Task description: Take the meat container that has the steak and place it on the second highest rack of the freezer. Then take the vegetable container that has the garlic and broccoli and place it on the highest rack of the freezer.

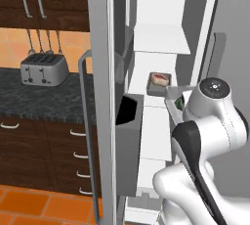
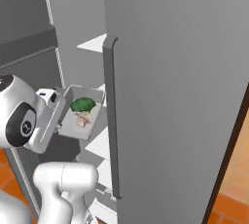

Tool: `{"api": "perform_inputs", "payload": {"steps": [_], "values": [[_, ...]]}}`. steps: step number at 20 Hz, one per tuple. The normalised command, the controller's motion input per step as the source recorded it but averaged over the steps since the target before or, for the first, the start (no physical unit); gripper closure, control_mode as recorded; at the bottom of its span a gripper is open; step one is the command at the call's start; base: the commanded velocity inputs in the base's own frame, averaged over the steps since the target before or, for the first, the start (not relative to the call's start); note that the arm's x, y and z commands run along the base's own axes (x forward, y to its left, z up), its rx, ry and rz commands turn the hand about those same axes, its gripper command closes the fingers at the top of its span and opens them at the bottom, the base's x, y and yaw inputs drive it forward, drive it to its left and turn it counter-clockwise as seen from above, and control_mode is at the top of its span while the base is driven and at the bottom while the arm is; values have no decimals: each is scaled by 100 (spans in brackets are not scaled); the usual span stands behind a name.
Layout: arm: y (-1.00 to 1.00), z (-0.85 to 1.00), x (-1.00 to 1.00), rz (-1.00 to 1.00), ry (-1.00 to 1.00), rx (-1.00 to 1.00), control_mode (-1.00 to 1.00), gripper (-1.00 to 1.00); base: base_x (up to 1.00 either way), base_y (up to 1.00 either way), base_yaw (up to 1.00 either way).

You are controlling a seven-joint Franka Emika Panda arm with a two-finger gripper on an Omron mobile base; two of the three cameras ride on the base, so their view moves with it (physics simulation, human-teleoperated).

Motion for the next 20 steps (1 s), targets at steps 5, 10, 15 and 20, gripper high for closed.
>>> {"api": "perform_inputs", "payload": {"steps": [5,10,15,20], "values": [[16,77,81,6,-17,-1,-100,100,0,0,0],[5,82,91,-2,-6,-6,-100,100,0,0,0],[0,63,100,-3,0,-5,-100,100,0,0,0],[-5,46,100,-1,2,-2,-100,100,0,0,0]]}}
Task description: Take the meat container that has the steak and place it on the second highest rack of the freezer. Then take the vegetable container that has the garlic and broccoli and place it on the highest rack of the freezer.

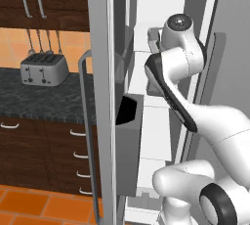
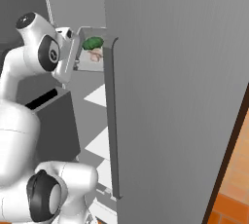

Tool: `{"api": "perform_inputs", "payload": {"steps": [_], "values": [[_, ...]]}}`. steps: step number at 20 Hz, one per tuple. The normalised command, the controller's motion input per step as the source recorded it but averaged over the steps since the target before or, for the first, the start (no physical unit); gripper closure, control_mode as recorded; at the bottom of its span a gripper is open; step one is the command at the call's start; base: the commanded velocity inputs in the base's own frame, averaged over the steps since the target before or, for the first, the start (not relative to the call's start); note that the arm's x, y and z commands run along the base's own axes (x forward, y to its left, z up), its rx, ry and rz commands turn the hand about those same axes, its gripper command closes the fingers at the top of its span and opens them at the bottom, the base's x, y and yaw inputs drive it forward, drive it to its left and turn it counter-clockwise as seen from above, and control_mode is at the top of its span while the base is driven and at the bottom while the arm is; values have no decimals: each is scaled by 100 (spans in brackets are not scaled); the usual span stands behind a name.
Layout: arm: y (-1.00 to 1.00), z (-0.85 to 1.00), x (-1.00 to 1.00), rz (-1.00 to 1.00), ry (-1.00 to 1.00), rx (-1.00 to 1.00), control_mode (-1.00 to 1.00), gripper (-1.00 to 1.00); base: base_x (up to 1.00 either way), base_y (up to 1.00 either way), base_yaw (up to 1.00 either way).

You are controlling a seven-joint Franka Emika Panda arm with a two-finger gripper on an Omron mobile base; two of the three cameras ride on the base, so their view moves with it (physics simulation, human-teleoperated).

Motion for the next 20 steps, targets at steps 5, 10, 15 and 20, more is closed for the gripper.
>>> {"api": "perform_inputs", "payload": {"steps": [5,10,15,20], "values": [[-28,7,100,-1,0,0,-100,100,0,0,0],[-13,0,100,-1,-1,0,-100,100,0,0,0],[-7,0,100,0,-1,0,-100,100,0,0,0],[-6,0,88,0,-2,0,-100,100,0,0,0]]}}
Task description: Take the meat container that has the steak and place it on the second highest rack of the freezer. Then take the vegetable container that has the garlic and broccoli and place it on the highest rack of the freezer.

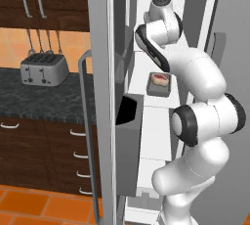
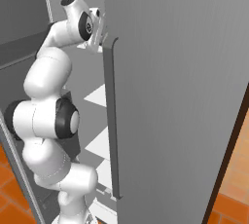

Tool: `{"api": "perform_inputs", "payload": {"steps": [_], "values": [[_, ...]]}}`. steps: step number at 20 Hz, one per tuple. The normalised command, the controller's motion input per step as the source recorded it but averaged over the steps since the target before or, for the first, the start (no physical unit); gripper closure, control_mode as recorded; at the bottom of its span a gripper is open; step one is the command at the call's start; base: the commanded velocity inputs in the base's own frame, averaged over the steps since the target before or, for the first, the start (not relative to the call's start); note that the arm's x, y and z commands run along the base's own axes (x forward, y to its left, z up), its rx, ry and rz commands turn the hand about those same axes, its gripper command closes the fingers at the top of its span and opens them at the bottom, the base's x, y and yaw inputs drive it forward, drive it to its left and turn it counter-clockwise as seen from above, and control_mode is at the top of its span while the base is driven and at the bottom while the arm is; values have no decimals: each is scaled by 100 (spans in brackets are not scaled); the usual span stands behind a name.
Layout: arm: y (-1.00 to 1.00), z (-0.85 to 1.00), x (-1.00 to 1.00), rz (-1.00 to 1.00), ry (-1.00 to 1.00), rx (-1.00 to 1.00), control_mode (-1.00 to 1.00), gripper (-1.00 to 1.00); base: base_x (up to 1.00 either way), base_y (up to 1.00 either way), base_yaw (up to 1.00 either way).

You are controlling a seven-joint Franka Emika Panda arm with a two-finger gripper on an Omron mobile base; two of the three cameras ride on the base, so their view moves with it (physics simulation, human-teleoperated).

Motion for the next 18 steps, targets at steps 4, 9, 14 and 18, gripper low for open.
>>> {"api": "perform_inputs", "payload": {"steps": [4,9,14,18], "values": [[-8,-32,22,0,-15,0,-100,-100,0,0,0],[7,-13,-10,0,-38,-2,-100,-100,0,0,0],[23,-4,-83,0,-49,-2,-100,-100,0,0,0],[11,46,-100,0,-10,0,-100,-100,0,0,0]]}}
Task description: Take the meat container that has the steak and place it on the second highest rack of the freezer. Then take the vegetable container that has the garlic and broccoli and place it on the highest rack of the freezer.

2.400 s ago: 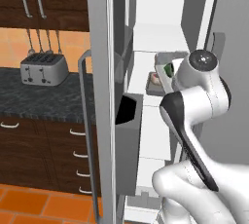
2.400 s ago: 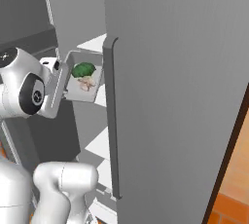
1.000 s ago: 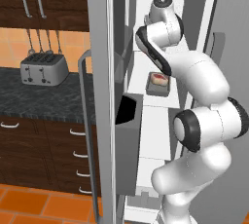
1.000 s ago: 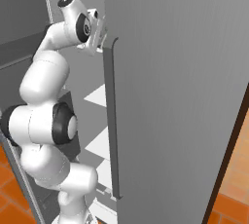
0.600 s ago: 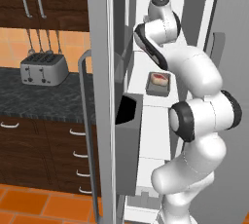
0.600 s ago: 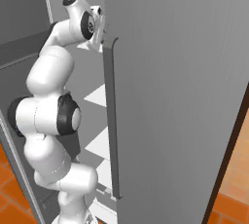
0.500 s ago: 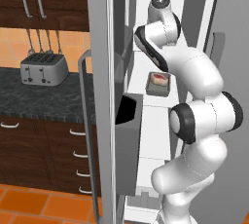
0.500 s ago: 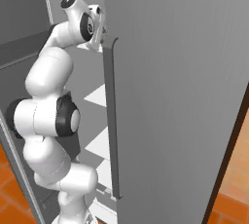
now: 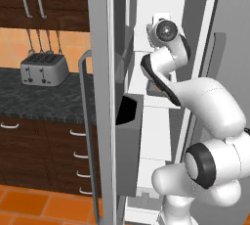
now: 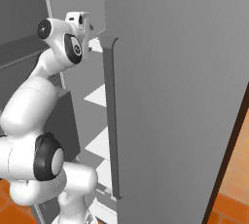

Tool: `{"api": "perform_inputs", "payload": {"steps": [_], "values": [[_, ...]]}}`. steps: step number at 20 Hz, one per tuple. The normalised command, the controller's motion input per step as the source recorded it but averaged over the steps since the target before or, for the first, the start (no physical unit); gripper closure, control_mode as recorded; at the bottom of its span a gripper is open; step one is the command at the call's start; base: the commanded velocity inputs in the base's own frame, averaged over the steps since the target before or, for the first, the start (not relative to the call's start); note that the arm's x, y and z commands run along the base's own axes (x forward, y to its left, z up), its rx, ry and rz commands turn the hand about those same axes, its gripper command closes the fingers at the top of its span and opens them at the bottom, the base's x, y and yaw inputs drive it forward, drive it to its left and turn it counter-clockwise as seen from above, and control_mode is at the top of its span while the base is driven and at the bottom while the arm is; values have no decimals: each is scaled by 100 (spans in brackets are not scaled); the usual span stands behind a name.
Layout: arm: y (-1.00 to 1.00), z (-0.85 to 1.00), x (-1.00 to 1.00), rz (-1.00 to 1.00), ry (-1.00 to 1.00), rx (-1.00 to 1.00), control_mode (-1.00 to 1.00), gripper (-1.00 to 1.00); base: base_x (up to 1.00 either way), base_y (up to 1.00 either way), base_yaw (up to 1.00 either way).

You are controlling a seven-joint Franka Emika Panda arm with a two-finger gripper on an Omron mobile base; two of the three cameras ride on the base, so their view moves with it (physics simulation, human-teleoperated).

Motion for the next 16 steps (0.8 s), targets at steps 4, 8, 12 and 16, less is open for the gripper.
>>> {"api": "perform_inputs", "payload": {"steps": [4,8,12,16], "values": [[2,37,-100,0,0,0,-100,-100,0,0,0],[0,6,-100,1,0,0,-100,-100,0,0,0],[2,-22,-100,1,-2,0,-100,-100,0,0,0],[0,4,-86,-2,0,0,-100,-100,0,0,0]]}}
